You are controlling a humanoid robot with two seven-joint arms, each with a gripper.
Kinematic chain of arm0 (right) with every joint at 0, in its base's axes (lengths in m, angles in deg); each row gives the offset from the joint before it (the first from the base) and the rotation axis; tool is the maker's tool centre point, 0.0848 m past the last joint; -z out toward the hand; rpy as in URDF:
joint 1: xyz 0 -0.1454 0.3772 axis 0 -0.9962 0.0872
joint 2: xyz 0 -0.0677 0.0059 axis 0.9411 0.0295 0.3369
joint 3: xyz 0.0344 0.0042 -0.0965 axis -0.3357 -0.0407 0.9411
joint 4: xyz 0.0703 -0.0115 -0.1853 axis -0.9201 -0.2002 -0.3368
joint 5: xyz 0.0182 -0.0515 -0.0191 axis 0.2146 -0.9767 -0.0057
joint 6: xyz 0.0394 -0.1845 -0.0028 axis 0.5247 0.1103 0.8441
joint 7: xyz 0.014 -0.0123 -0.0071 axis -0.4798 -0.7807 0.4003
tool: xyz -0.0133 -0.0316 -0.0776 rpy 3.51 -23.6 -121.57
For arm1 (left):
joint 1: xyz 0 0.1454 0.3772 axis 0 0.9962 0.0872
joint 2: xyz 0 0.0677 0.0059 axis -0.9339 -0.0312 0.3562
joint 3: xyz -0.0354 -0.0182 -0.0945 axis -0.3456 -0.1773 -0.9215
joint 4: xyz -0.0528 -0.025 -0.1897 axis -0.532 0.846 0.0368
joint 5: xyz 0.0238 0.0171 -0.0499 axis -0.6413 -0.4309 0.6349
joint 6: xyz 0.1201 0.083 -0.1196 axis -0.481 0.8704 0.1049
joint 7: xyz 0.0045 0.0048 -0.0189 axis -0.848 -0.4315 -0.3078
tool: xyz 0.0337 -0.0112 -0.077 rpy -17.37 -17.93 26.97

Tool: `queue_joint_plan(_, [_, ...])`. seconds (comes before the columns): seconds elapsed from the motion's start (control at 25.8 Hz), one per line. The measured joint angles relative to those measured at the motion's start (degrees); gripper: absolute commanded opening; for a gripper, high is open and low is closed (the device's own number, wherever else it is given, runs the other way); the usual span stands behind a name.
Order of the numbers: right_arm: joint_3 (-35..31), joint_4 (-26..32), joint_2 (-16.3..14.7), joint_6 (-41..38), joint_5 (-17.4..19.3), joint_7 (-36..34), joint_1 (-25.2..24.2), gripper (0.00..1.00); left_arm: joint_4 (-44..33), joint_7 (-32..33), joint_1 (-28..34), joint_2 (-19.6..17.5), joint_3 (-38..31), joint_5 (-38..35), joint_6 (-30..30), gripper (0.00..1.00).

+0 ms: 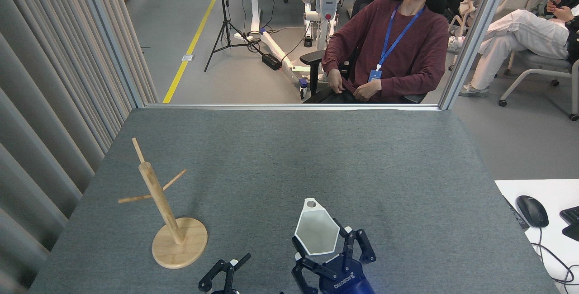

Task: Hang cup on storage rack
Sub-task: 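Grasp the white cup with the right gripper and lift it, then carry the cup toward the left gripper and grasp it with the left gripper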

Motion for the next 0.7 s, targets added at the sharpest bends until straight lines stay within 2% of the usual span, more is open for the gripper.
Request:
queue_joint_plan(0.35, [9.55, -0.01, 1.39, 4.74, -2.49, -0.24, -1.33, 0.55, 0.14, 0.37, -0.40, 0.03, 0.34, -0.20, 0.00, 0.99])
queue_joint_plan(0.7, [13.28, -0.09, 2.60, 5.67, -4.84, -0.75, -3.21, 0.56, -0.11, 0.44, -0.46, 0.06, 0.34, -0.15, -0.15, 0.99])
